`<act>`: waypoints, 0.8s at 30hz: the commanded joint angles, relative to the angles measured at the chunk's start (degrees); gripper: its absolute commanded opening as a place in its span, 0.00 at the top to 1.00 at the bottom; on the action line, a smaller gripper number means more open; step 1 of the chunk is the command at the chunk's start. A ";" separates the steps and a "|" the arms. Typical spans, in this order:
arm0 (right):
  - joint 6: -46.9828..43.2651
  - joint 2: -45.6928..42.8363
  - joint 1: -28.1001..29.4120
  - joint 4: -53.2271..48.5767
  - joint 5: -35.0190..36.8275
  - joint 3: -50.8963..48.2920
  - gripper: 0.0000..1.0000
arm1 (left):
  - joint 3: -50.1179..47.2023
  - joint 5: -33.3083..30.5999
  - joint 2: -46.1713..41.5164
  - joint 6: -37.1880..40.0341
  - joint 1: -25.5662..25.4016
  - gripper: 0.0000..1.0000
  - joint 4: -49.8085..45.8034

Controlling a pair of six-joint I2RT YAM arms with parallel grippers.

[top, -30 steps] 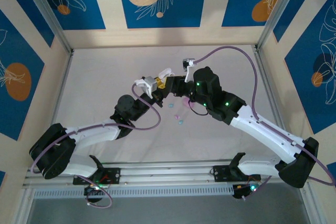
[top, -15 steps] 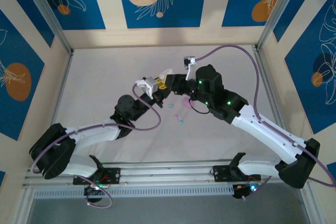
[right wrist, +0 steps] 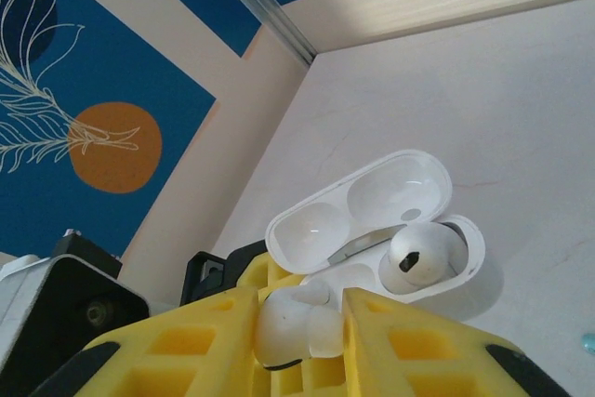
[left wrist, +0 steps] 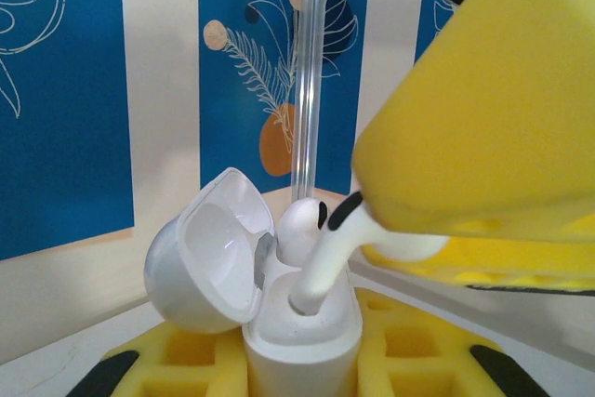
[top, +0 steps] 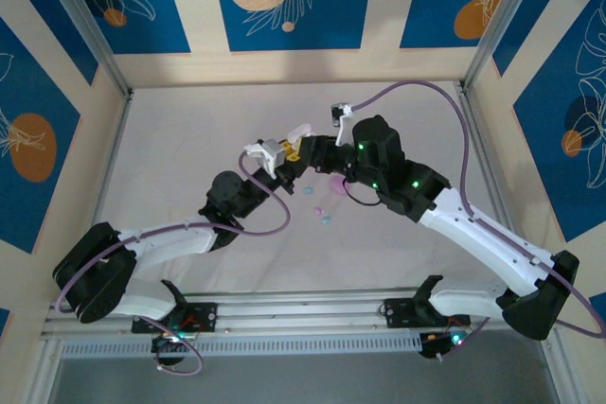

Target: Insert the wireless bluetooth earbuds into the charging case

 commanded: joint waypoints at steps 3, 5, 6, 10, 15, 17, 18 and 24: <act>0.69 0.84 -0.92 -4.61 -2.22 3.62 0.71 | 1.81 1.70 -0.59 2.46 -0.64 0.83 3.65; 1.03 1.63 -1.10 -5.00 -3.13 4.08 0.71 | 2.03 2.32 -0.56 3.01 -0.65 0.82 3.45; 1.13 1.94 -1.08 -5.06 -3.61 4.30 0.71 | 2.20 2.59 -0.67 3.19 -0.66 0.82 3.26; 1.21 3.04 -1.29 -5.72 -4.82 5.12 0.71 | 2.36 2.87 -0.59 3.44 -0.64 0.82 3.08; 1.21 3.29 -1.50 -8.16 -4.52 6.14 0.71 | 2.16 2.63 -0.75 3.69 -0.65 0.82 3.43; 1.05 3.53 -1.65 -9.64 -4.23 6.95 0.71 | 2.07 2.91 -0.83 4.10 -0.63 0.82 3.48; 1.05 3.80 -1.84 -10.74 -4.23 7.49 0.71 | 1.99 2.95 -0.86 4.26 -0.65 0.82 3.52; 0.95 6.62 -2.39 -16.23 -5.57 11.26 0.70 | 1.98 4.13 -1.30 4.79 -0.68 0.82 3.48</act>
